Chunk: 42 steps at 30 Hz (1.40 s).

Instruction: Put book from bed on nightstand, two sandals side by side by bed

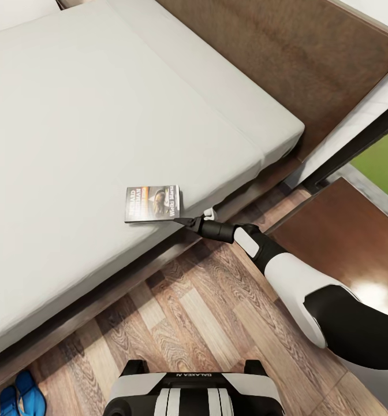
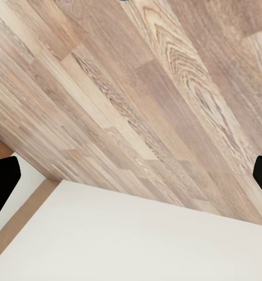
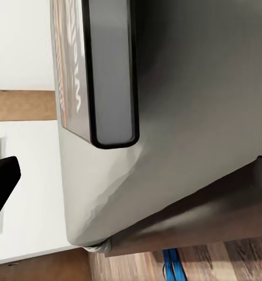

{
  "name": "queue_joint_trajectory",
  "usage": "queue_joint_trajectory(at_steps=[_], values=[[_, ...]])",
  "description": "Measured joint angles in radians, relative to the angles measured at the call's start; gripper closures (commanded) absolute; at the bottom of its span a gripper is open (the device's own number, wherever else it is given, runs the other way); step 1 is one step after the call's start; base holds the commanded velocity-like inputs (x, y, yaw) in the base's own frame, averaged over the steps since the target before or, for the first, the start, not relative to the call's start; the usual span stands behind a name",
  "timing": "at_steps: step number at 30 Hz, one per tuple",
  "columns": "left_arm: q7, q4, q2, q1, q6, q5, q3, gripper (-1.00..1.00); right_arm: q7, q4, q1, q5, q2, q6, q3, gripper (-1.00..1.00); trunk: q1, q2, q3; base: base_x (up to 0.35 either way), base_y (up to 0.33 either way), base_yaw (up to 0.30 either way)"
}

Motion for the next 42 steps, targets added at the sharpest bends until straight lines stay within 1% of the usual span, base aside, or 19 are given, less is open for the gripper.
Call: queue_joint_trajectory(at_steps=[26,34,42], values=[[-0.001,0.0,0.0,0.0,0.0,0.0,-0.002,-1.0,-0.003,0.001,0.0,0.0,0.002,-0.002,0.0,-1.0,0.0,0.0,0.0,0.0,0.0,0.0],[-0.001,0.0,0.0,0.0,0.0,0.0,-0.003,-1.0,-0.004,0.013,0.0,0.0,0.002,-0.034,0.0,-1.0,0.0,0.0,0.0,0.0,0.0,0.0],[-0.001,0.0,0.0,0.0,0.0,0.0,-0.003,-1.0,-0.005,0.036,0.0,-0.003,0.002,-0.045,-0.001,-1.0,0.0,0.0,0.0,0.0,0.0,0.0]])
